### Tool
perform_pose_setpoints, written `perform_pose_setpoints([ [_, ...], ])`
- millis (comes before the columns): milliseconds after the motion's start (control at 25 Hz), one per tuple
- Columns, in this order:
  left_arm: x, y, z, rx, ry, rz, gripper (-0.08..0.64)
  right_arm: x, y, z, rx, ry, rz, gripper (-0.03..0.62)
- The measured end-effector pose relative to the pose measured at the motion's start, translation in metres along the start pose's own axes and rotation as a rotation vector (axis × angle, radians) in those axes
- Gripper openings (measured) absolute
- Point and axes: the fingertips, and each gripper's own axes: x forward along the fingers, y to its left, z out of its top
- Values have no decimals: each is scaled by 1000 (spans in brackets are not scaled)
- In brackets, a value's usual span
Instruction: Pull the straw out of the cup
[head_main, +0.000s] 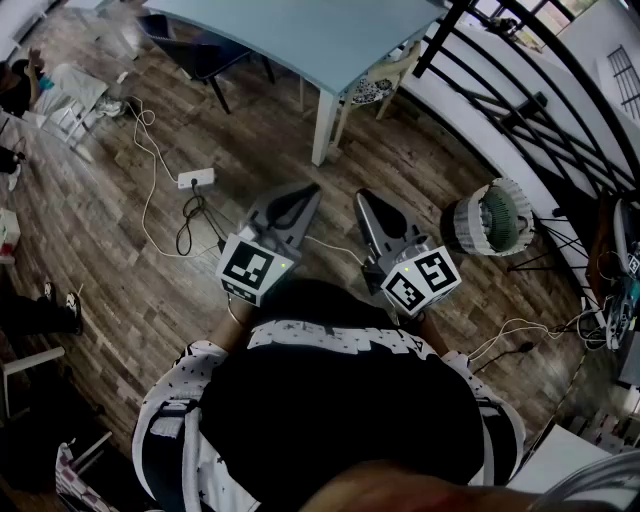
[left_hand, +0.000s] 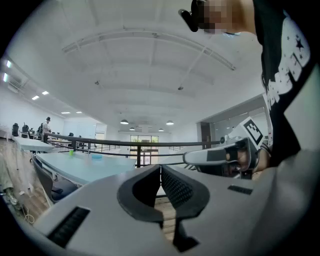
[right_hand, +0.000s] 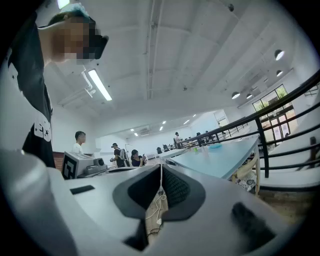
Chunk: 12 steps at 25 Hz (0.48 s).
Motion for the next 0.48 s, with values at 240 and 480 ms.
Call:
perform_pose_setpoints([
  [240,1,20,0,-2,2,-3,15,20,0,3,2,-15,7,31],
  [480,5,42,-3,-12,-5,-19,15,43,-2,1,-4,-6,-18,31],
])
